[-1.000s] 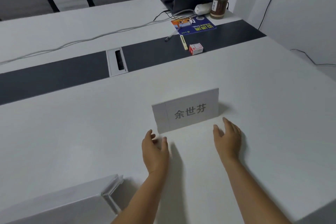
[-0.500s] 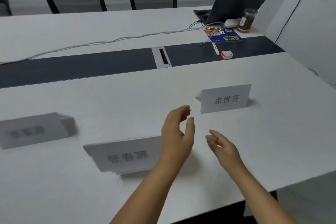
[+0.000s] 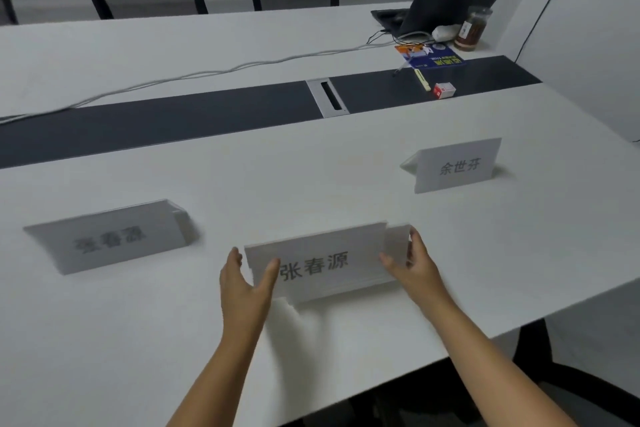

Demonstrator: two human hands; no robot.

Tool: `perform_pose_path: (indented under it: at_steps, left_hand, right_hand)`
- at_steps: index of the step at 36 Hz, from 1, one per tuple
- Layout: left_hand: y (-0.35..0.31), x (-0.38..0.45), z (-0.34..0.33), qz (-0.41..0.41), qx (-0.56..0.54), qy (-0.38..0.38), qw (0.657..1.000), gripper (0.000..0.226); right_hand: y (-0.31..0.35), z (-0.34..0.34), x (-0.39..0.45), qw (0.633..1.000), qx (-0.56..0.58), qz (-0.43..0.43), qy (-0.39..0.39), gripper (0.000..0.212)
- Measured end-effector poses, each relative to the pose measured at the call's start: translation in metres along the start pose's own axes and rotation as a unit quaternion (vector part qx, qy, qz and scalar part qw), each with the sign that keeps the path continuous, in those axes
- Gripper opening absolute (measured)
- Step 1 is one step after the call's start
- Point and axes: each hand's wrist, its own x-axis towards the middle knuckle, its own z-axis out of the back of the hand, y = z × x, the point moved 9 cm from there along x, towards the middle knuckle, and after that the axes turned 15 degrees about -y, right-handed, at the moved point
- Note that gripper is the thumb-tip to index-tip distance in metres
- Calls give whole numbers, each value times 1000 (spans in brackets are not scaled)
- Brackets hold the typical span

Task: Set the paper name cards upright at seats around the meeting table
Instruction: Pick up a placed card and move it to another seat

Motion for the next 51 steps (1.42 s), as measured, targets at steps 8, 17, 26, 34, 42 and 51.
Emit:
perform_pose_path:
  at_steps: [8, 17, 26, 34, 42, 51]
  left_hand:
    - [-9, -21, -48, -65, 27, 130, 989, 59]
    - [1, -14, -43, -22, 2, 64, 998, 35]
    - [-25, -37, -33, -125, 6, 70, 990, 33]
    - [-106, -140, -98, -226, -28, 194, 954, 40]
    - [-158, -321, -188, -287, -95, 349, 887, 32]
    - [-122, -565, -293, -288, -35, 520, 803, 31]
  right_hand:
    - [-4, -3, 3, 999, 35, -16, -21, 57]
    - [8, 2, 19, 999, 24, -18, 14, 49]
    - [2, 52, -23, 995, 47, -11, -88, 48]
    - [11, 212, -95, 958, 101, 36, -266, 57]
    - [-50, 404, -196, 882, 81, 41, -463, 54]
    - [-197, 577, -330, 810, 67, -49, -581, 56]
